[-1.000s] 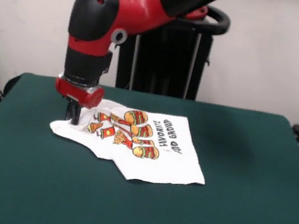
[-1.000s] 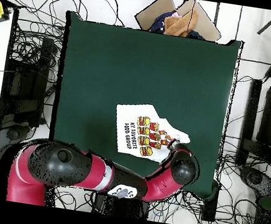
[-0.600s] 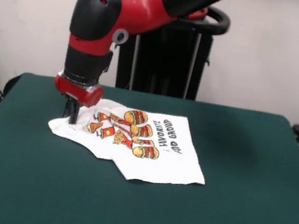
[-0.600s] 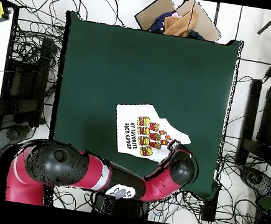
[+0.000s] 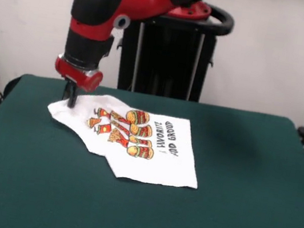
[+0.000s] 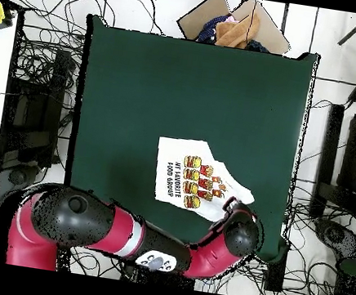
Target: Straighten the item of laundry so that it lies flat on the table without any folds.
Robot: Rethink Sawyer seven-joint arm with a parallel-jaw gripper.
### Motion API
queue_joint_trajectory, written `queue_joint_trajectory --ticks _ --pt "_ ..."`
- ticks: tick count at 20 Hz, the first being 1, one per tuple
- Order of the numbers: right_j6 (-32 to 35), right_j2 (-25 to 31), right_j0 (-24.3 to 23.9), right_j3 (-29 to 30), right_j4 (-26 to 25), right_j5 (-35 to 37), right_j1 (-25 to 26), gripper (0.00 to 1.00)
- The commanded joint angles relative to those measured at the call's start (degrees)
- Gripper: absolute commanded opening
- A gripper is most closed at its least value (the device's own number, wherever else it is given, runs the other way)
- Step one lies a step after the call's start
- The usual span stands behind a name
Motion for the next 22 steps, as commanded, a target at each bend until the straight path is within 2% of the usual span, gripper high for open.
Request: queue_joint_trajectory --ticks 1,11,16,18,20,22 --pt "5.66 1.76 -0.50 0.93 -1.82 -0.60 0.90 0.00" --pt "3.00 1.23 -1.63 -0.11 -0.02 0.29 2.82 0.00" --pt "2.13 1.35 0.06 -2.83 5.24 -0.03 6.35 0.00" --pt "1.02 0.36 0.77 -3.37 7.04 -0.03 7.72 0.00" --pt "-1.32 -1.71 1.78 -4.68 10.88 0.03 10.28 0.00" --pt "-1.73 -2.96 1.37 -4.58 8.80 0.37 9.31 0.00"
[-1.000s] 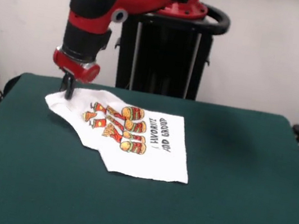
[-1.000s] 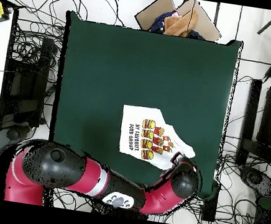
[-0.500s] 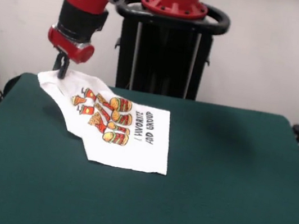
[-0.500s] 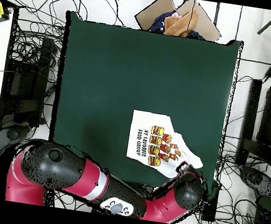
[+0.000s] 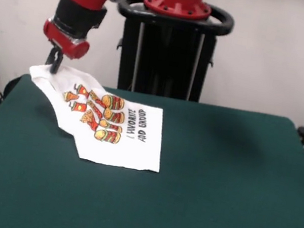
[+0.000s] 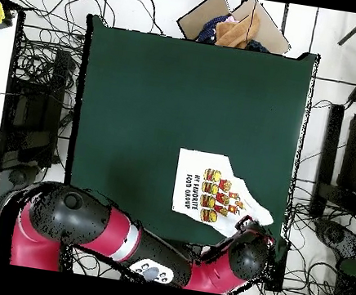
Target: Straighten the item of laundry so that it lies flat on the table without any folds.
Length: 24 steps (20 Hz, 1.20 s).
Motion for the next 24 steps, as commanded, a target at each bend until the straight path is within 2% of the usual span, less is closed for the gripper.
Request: queue_joint_trajectory --ticks 1,6,11,15,19,20,24 --pt "-0.98 0.84 1.02 -8.08 0.23 0.16 4.45 0.00" --pt "6.13 -1.17 3.64 -2.45 -10.78 -0.09 -4.53 0.00" --pt "19.20 -2.11 9.99 3.68 -20.27 -4.70 -13.74 0.00" --pt "36.30 -4.60 14.51 8.50 -37.08 -7.02 -25.07 0.00" --pt "45.28 -5.87 16.51 10.12 -48.40 -3.71 -32.77 0.00" --pt "46.53 -5.02 16.99 10.24 -49.30 -3.13 -34.19 0.00" --pt "59.79 -4.52 20.76 9.07 -57.90 -1.27 -39.35 0.00"
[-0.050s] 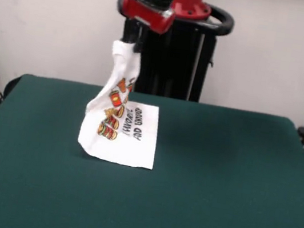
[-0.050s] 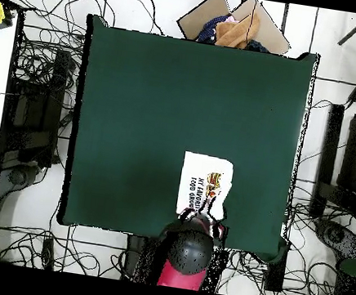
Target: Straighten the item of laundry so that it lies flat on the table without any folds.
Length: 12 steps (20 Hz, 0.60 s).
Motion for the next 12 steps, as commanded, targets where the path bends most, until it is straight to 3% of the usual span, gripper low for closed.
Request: queue_joint_trajectory --ticks 1,12 --pt "42.18 3.91 4.50 -1.80 -15.93 3.17 -13.38 0.00" --pt "77.24 4.27 10.91 -13.39 -31.39 1.70 -15.88 0.00"
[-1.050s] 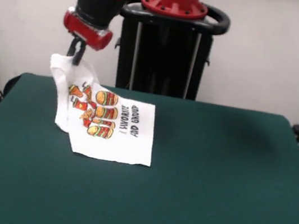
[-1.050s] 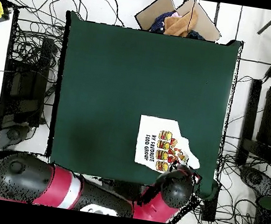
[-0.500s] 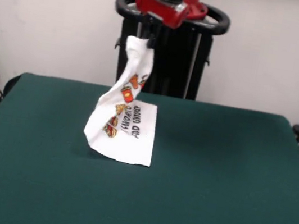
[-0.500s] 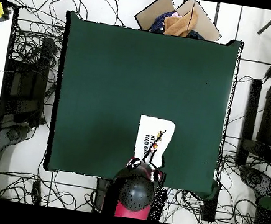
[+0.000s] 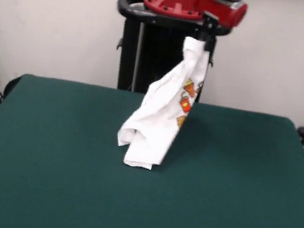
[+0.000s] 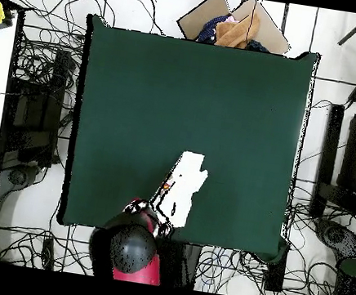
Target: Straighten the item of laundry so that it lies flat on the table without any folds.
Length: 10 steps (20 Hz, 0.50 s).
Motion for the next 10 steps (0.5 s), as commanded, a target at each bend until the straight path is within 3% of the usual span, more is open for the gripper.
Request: queue_joint_trajectory --ticks 1,10 --pt "37.78 4.69 2.38 -12.88 -12.22 2.30 -2.40 0.00" --pt "60.97 2.87 4.68 -22.77 -25.22 10.57 -6.97 0.00"
